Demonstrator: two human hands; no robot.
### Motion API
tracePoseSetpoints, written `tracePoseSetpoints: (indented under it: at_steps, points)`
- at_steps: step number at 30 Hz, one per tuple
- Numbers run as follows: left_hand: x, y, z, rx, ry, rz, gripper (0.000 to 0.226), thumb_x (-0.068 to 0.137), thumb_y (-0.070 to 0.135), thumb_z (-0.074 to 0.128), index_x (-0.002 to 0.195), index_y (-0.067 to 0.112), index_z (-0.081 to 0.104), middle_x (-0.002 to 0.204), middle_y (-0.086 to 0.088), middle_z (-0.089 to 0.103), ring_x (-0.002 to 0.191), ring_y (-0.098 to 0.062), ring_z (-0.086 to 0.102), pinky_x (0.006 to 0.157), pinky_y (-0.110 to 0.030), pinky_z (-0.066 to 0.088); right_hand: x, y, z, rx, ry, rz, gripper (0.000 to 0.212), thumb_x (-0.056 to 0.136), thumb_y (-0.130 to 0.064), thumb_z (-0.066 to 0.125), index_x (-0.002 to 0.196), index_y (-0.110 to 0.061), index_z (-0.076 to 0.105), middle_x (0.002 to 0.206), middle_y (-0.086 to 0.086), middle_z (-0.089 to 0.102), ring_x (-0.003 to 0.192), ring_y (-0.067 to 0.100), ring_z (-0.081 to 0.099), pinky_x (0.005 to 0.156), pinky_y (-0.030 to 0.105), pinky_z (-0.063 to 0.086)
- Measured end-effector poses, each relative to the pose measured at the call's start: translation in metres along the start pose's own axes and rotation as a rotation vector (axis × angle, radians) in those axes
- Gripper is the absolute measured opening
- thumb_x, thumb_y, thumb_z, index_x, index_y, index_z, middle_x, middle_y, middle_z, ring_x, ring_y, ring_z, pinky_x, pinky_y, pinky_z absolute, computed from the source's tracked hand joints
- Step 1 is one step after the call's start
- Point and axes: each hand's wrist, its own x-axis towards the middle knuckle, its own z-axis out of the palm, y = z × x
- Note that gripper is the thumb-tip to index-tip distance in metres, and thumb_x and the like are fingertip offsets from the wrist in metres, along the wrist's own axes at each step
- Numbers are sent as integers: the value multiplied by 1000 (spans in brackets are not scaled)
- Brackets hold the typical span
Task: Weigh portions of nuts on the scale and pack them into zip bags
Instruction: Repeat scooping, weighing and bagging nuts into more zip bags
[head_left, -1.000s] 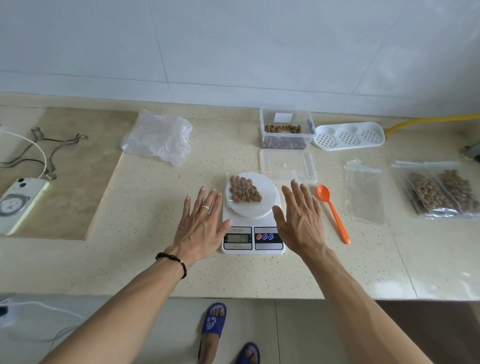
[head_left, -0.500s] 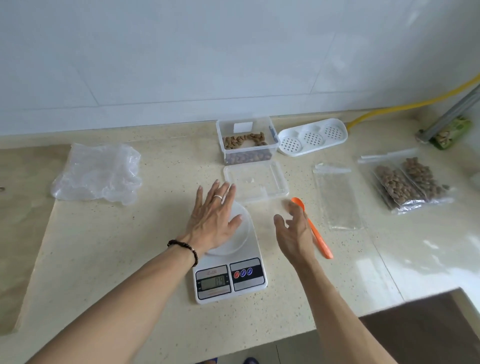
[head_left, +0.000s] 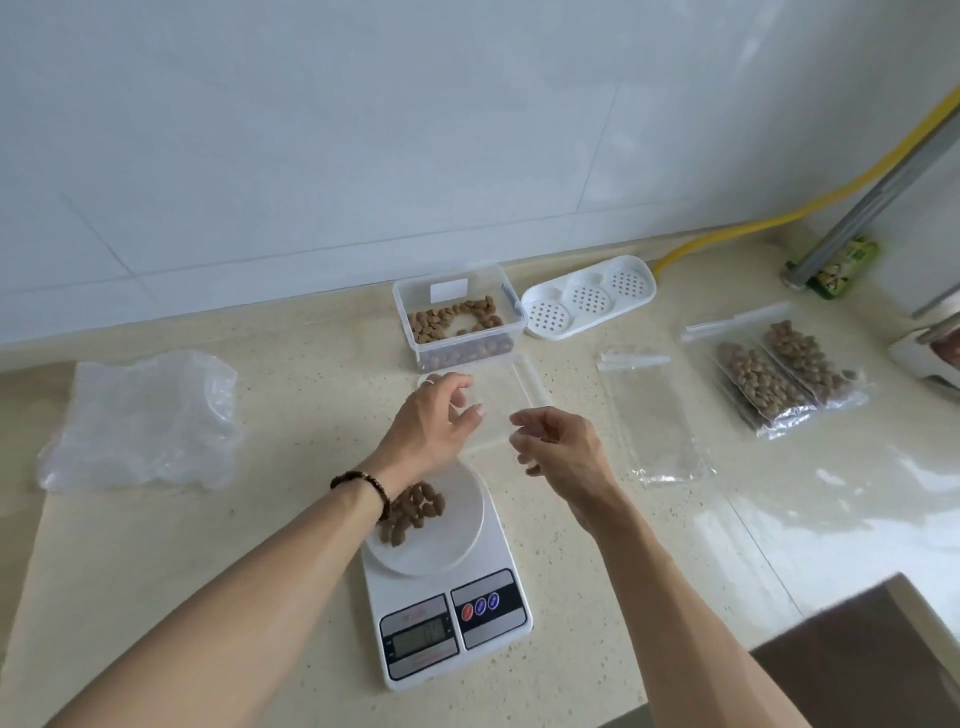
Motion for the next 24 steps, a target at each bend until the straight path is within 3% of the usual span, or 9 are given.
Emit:
tracePoseSetpoints:
  at_steps: [3, 7, 11, 19, 24]
  points:
    - [4, 11, -21, -135, 11, 6, 18, 94, 32, 60, 99, 15, 60, 82, 3, 62, 71, -16, 62, 63, -29, 51, 3, -19, 3, 10, 8, -36, 10, 88, -11, 67, 93, -17, 73, 75, -3, 68, 66, 9, 61, 64, 23, 54]
    - [0, 27, -49, -256, -80, -24, 20, 97, 27, 57, 94, 8, 59, 76, 0, 66, 57, -13, 64, 60, -34, 53, 3, -42, 9, 40, -55, -74, 10, 91, -17, 68, 84, -10, 72, 65, -2, 59, 59, 11, 52, 58, 26, 49]
    - [-6, 40, -73, -317, -124, -4, 17, 97, 25, 57, 89, 12, 65, 74, -1, 71, 58, -19, 68, 56, -27, 53, -2, -66, 11, 61, -165, -133, 17, 91, -15, 67, 86, 1, 68, 64, 2, 55, 54, 11, 46, 51, 24, 41]
    - [-21, 55, -94, -464, 122, 53, 14, 97, 16, 57, 86, 11, 63, 71, -4, 68, 59, -20, 69, 54, -24, 51, -13, -113, 18, -36, -63, -231, 22, 91, -20, 69, 76, -4, 71, 57, -2, 57, 49, 8, 46, 48, 22, 40]
    - [-24, 61, -118, -497, 8, 53, 8, 88, 13, 71, 81, 11, 71, 66, -5, 71, 62, -25, 71, 56, -27, 55, -18, -134, 17, -343, -18, -342, 21, 89, -26, 71, 71, -17, 73, 58, -9, 60, 49, -1, 48, 49, 12, 39]
